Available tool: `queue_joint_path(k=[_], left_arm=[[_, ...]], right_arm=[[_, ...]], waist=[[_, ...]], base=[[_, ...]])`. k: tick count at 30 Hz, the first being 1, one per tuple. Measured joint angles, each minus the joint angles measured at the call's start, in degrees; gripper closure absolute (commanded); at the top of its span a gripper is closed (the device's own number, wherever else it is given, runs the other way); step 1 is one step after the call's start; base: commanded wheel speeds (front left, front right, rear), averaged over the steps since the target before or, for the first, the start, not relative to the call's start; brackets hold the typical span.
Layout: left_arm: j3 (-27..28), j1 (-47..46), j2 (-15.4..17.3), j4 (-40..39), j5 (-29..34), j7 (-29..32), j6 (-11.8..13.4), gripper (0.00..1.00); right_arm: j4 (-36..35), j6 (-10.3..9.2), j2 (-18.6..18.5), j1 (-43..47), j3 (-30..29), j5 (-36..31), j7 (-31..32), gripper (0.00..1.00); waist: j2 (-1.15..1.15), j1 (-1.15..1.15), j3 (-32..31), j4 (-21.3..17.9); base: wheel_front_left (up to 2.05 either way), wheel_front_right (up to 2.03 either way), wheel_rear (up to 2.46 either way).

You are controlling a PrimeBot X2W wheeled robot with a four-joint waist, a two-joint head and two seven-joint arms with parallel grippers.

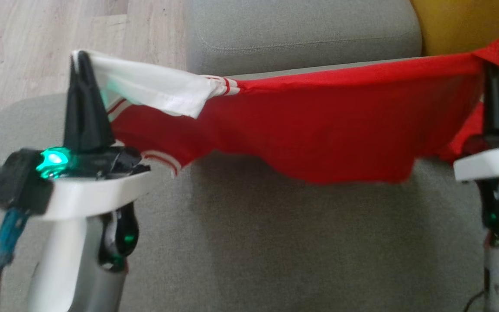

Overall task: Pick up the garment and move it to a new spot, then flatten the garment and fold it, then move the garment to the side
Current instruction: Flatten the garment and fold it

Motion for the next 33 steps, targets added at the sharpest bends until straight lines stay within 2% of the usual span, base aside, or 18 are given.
queue_joint_path(k=[4,7,9,13,15,17,21,27,30,33], left_arm=[[0.47,2.08,1.70,-7.75,0.77,2.63,1.04,1.00],[0.47,1.81,2.98,-11.55,1.47,4.88,1.02,1.00],[0.32,0.45,3.85,-11.81,1.72,6.77,0.88,1.00],[-0.37,-7.61,4.86,-7.00,-0.12,11.17,-1.82,1.00],[-0.53,-14.43,4.99,-1.45,-2.01,13.39,-3.88,1.00],[-1.10,-22.52,6.32,6.01,-1.16,14.29,-6.24,1.00],[-1.33,-39.46,7.64,22.18,0.45,14.24,-9.68,1.00],[0.04,-60.51,7.75,41.21,3.45,4.95,-10.11,1.00],[0.54,-64.95,7.17,47.03,3.50,0.20,-10.25,1.00],[0.20,-65.15,6.34,51.02,3.53,-1.82,-11.66,1.00]], right_arm=[[-8.78,0.00,1.49,4.04,-1.07,0.00,3.35,1.00],[-12.48,0.00,2.14,5.39,-1.33,-0.01,5.53,1.00],[-13.27,0.00,2.22,5.11,-1.34,-0.18,6.92,1.00],[-11.18,0.00,1.99,0.26,-1.13,-0.04,9.22,1.00],[-7.50,0.00,0.93,-5.47,-0.21,0.38,10.31,1.00],[-2.47,0.00,-1.18,-12.98,1.37,0.62,10.59,1.00],[11.81,0.00,-4.12,-30.86,4.85,1.10,9.80,1.00],[32.74,0.00,-4.69,-53.77,7.39,-1.25,-1.22,1.00],[40.35,0.00,-4.58,-58.88,8.05,-3.67,-7.45,1.00],[46.87,0.00,-4.46,-59.51,8.44,-4.31,-11.65,1.00]], waist=[[0.00,0.00,0.44,0.12],[0.00,0.01,1.49,0.10],[0.00,0.00,2.37,0.09],[0.00,0.01,5.05,0.11],[0.00,0.02,6.90,0.12],[0.00,0.02,9.03,0.11],[0.00,0.03,13.71,-0.03],[0.00,0.04,19.81,-0.03],[0.00,0.04,21.11,0.36],[0.00,0.01,21.29,1.23]], base=[[0.00,0.00,0.00],[0.00,0.00,0.00],[0.00,0.00,0.00],[0.00,0.00,0.00],[0.00,0.00,0.00],[0.00,0.00,0.00],[0.00,0.00,0.00],[0.00,0.00,0.00],[0.00,0.00,0.00],[0.00,0.00,0.00]])
